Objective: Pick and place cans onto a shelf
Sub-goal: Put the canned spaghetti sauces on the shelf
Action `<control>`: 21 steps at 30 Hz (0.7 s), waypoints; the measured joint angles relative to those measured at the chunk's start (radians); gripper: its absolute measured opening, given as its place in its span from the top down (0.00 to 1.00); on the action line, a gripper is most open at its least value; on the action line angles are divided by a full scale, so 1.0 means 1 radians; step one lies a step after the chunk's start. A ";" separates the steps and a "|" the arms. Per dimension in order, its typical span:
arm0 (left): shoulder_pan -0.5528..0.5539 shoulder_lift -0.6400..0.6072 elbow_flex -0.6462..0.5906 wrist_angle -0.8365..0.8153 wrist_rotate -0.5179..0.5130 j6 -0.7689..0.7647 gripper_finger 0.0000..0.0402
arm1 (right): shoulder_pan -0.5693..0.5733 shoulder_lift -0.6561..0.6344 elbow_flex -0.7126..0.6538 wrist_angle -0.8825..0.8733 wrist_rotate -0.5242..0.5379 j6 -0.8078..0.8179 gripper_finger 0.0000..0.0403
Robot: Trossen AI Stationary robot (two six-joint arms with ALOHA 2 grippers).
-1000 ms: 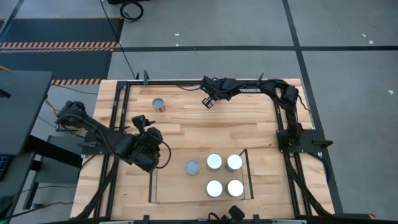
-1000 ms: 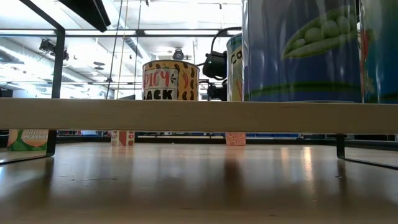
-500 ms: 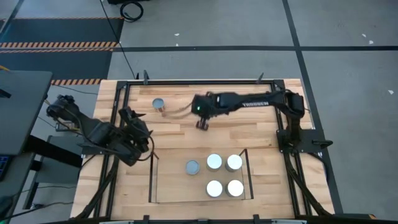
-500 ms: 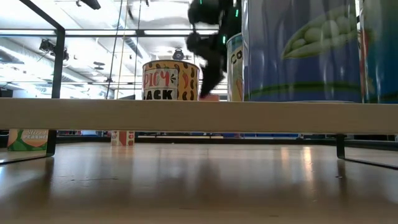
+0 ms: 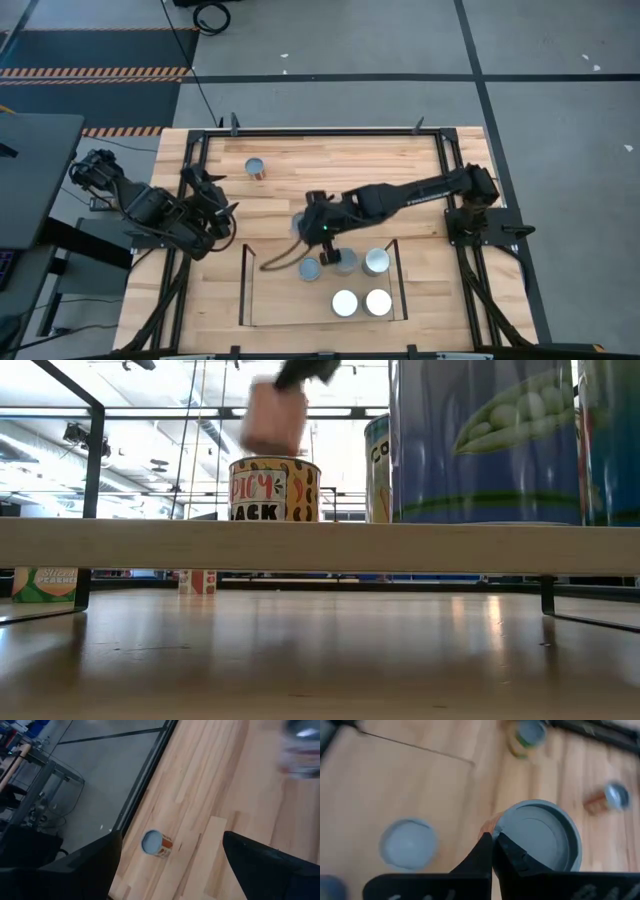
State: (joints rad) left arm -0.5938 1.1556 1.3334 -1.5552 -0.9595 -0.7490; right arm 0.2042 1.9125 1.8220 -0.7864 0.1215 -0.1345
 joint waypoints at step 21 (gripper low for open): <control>0.001 0.000 0.000 -0.007 -0.022 -0.001 0.12 | 0.211 0.092 0.028 0.185 -0.304 -0.191 0.98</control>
State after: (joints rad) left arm -0.5932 1.1555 1.3334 -1.5622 -0.9811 -0.7496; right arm 0.4152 2.0041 1.8496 -0.6018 -0.1829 -0.3256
